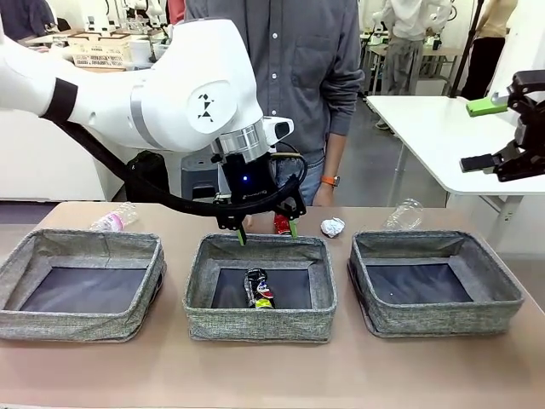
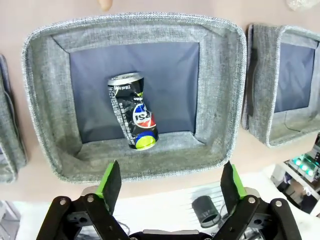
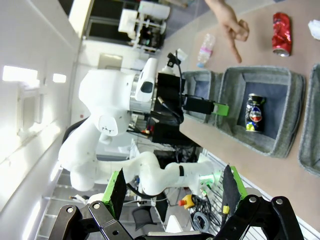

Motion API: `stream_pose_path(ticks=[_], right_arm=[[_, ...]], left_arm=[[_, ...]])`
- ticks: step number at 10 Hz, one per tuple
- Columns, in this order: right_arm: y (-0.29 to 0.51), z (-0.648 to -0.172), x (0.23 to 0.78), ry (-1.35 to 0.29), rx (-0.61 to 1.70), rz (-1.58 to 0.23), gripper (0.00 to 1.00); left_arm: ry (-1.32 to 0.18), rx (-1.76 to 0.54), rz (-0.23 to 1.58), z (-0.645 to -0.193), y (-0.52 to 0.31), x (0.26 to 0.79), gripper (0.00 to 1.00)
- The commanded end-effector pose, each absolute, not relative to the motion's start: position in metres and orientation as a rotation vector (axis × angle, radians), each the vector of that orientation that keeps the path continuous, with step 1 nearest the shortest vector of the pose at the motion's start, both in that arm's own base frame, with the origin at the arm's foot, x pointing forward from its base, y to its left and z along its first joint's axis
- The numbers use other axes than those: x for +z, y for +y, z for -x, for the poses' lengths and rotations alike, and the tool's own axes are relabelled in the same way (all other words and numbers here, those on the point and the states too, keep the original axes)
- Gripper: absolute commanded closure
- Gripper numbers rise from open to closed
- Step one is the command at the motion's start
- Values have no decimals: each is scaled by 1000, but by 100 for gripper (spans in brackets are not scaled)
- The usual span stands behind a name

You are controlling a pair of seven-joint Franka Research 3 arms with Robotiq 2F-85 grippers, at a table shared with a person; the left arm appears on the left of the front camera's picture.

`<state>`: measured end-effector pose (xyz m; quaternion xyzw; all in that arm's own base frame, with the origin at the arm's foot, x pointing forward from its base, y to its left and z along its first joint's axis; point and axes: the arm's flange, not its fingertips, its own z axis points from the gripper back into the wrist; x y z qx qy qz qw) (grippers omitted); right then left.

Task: Sort the waste into the appropriate baskets.
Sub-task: Place the picked waste into the Fabric basket indicated by the person.

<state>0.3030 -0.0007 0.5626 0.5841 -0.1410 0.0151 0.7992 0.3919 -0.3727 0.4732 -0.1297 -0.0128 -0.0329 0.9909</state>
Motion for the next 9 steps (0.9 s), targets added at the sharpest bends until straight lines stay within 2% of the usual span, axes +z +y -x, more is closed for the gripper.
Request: stream_pose_path(ticks=[1, 2, 3, 6, 7, 9], right_arm=[[1, -305, 564, -324, 49, -1272, 0], [1, -305, 564, -324, 49, -1272, 0], [1, -305, 564, -324, 49, -1272, 0], [1, -305, 564, -324, 49, -1272, 0], [1, -305, 564, -324, 49, -1272, 0], [1, -305, 564, -324, 49, -1272, 0]], left_arm=[[-37, -63, 235, -389, -367, 480, 0], [-31, -82, 244, -388, -361, 485, 0], [32, -245, 293, -383, -350, 498, 0], [58, -507, 678, -366, -286, 543, 0], [22, -548, 868, -360, -252, 555, 0], [-72, -401, 1136, -346, -191, 560, 0]])
